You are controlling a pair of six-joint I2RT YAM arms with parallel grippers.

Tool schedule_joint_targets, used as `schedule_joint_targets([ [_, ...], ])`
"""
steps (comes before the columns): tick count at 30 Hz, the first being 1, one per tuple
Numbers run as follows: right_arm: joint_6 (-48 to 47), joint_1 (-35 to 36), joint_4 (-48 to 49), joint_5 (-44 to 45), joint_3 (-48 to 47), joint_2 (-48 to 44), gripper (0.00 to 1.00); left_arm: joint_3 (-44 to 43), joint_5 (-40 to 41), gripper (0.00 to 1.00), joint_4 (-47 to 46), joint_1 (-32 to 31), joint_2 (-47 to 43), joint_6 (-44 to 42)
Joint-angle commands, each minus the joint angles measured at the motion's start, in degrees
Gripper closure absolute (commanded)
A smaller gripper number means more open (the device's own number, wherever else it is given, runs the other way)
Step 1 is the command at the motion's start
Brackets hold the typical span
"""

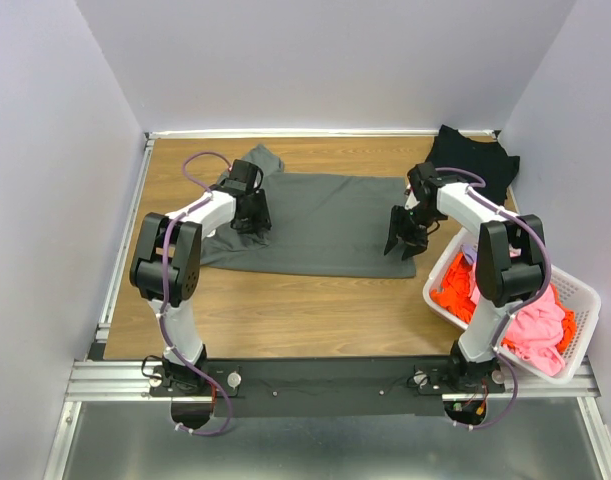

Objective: Fold and stack the t-shirts
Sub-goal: Fold the tshirt

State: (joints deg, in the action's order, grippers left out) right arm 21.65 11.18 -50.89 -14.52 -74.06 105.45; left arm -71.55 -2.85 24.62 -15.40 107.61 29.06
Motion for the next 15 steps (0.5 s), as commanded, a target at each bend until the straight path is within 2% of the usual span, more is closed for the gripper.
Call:
schedule_joint_targets([
  [1,0.9,-0.1,-1.0,-0.3,0.7,-1.5,0.41,0.4,-3.1,0.46,-2.7,-0.8,0.8,0.8],
  [15,0.8,-0.1,-0.8,-0.2,1.7,-1.6,0.41,-6.5,-6.6,0.47,-1.9,-4.4,5.2,2.3],
])
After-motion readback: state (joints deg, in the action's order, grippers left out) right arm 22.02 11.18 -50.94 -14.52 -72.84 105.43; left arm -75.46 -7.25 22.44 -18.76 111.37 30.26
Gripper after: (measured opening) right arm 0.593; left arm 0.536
